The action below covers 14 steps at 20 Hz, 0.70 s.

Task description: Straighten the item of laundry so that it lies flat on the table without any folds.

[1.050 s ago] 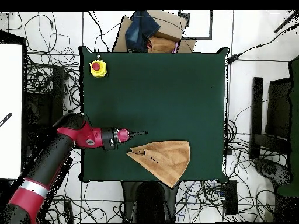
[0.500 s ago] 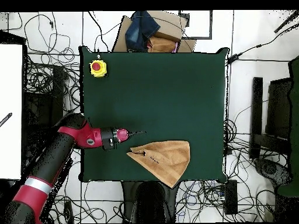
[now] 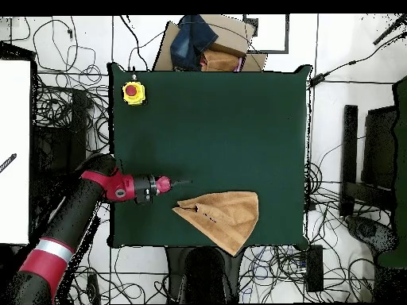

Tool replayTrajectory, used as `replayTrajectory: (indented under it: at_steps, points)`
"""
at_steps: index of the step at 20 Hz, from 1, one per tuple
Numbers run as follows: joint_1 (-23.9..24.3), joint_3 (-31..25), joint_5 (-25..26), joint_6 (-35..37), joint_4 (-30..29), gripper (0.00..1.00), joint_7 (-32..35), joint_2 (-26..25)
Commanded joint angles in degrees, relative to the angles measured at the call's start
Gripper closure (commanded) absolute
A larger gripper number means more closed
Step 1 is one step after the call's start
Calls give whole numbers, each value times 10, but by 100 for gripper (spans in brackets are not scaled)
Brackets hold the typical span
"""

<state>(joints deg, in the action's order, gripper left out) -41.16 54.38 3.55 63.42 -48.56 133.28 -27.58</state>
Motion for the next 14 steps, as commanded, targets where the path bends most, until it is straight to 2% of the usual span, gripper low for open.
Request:
replayTrajectory:
  at_steps: [1, 7, 14]
  points:
    - [9, -115, -74, -82, 9, 0, 154, 28]
    - [-1, -129, -84, -75, -11, 0, 141, 50]
    - [-11, -140, -81, -38, -76, 0, 127, 82]
